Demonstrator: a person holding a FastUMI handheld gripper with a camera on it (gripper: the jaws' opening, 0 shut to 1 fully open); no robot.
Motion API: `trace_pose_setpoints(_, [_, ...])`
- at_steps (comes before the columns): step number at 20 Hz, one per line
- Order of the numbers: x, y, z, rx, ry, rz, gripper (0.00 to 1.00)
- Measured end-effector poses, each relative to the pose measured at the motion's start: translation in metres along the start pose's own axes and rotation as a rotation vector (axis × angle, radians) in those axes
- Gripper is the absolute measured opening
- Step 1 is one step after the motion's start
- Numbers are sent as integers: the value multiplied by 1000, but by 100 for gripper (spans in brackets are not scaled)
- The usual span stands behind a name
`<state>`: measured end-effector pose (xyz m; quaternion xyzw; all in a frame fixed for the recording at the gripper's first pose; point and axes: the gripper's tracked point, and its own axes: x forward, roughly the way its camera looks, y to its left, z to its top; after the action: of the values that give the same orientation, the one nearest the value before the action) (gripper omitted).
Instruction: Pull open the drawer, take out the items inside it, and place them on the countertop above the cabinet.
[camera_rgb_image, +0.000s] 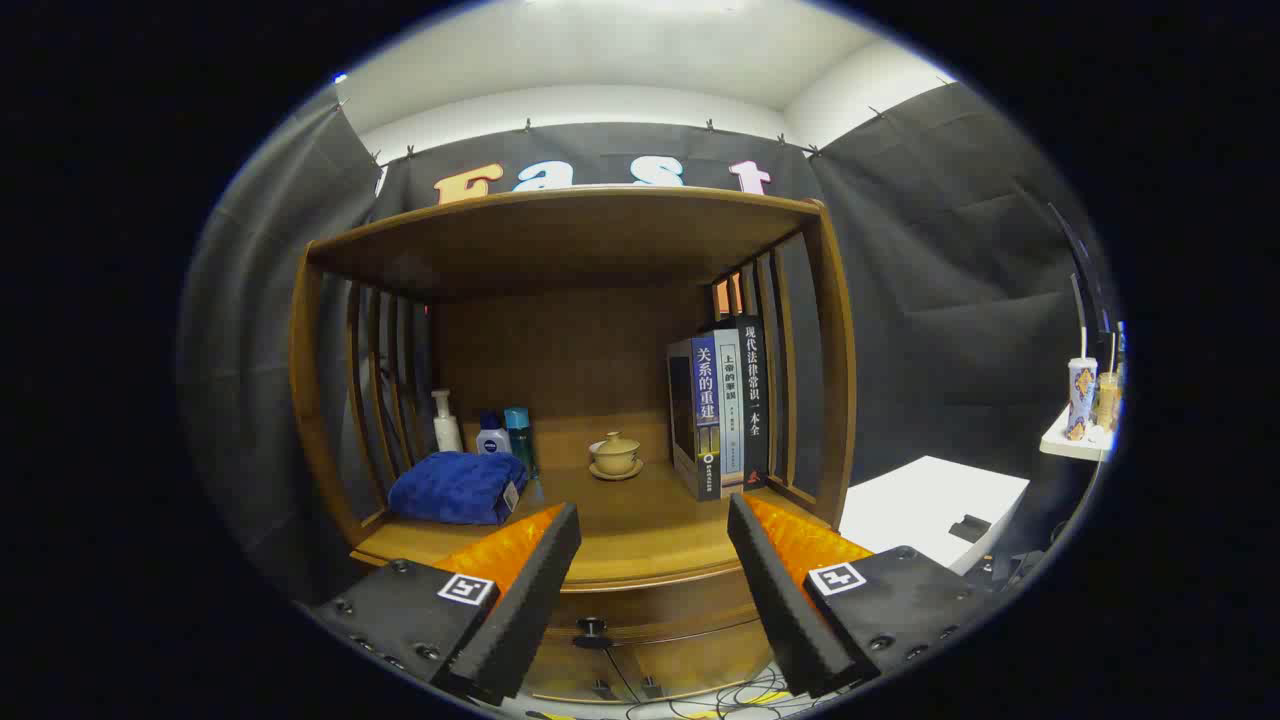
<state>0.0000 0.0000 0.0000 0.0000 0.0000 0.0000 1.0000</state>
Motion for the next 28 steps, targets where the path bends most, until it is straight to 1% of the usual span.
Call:
trace_pose_setpoints(17, [-4,3,-4,8,4,5,98])
trace_pose_setpoints(28, [-2,15,-11,12,-5,39,98])
